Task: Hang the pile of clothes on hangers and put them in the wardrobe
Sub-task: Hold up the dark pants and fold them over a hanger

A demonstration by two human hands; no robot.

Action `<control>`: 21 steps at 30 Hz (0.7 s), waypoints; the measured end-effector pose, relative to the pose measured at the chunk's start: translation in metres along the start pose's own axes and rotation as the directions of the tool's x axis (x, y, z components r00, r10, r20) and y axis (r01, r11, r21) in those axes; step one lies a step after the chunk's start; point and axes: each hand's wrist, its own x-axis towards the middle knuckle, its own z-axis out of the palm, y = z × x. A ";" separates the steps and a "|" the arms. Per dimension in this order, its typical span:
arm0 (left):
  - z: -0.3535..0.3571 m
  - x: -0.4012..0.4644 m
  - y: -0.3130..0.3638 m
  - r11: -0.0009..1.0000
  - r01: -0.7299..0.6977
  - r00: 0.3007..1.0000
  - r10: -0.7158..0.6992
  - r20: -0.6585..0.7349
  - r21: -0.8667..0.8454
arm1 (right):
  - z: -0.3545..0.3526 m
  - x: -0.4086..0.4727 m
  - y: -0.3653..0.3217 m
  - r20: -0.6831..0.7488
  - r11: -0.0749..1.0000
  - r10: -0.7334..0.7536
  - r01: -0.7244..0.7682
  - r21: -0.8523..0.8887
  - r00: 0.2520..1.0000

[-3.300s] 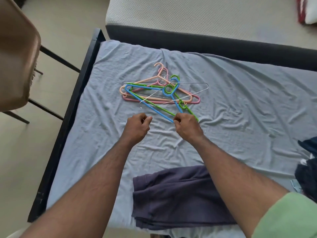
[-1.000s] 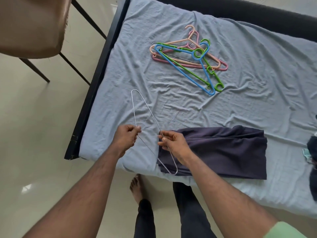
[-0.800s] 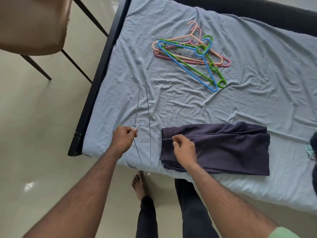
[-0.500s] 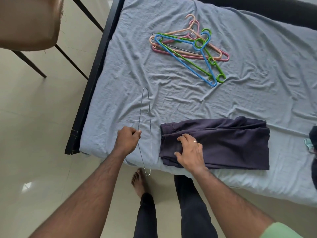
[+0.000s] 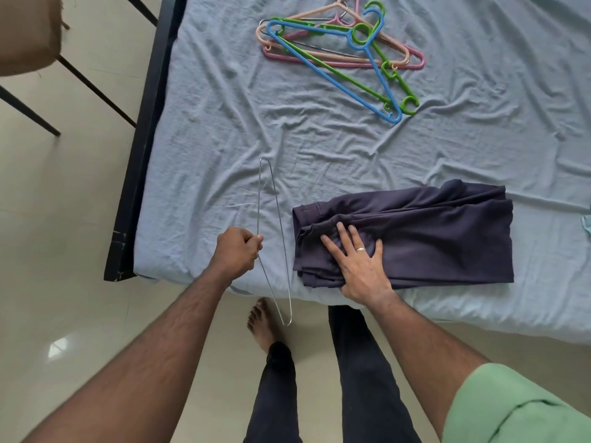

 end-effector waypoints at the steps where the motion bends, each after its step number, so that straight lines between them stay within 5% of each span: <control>1: 0.002 0.000 -0.003 1.000 -0.002 1.000 0.002 0.006 0.007 | 0.000 0.000 0.001 -0.016 1.000 0.005 -0.004 0.024 1.000; 7: 0.008 -0.006 -0.010 1.000 -0.013 1.000 0.012 0.019 0.021 | -0.016 0.002 -0.003 -0.002 0.952 0.078 -0.074 0.298 0.997; 12: 0.003 -0.006 -0.012 1.000 0.010 1.000 -0.010 0.029 -0.011 | -0.034 -0.001 0.001 -0.056 0.689 0.189 -0.092 0.719 0.980; 17: 0.005 -0.003 -0.013 0.999 0.031 0.999 -0.030 0.029 -0.041 | -0.066 0.001 -0.041 -0.241 0.433 0.214 0.129 0.892 0.947; 19: 0.004 -0.004 -0.013 0.999 0.042 0.999 -0.042 0.025 -0.025 | -0.067 0.008 -0.071 -0.248 0.441 0.146 0.162 0.883 0.958; 21: -0.001 -0.008 -0.017 0.998 0.062 0.998 -0.063 0.015 0.024 | -0.055 0.015 -0.101 -0.171 0.586 0.027 0.123 0.801 0.985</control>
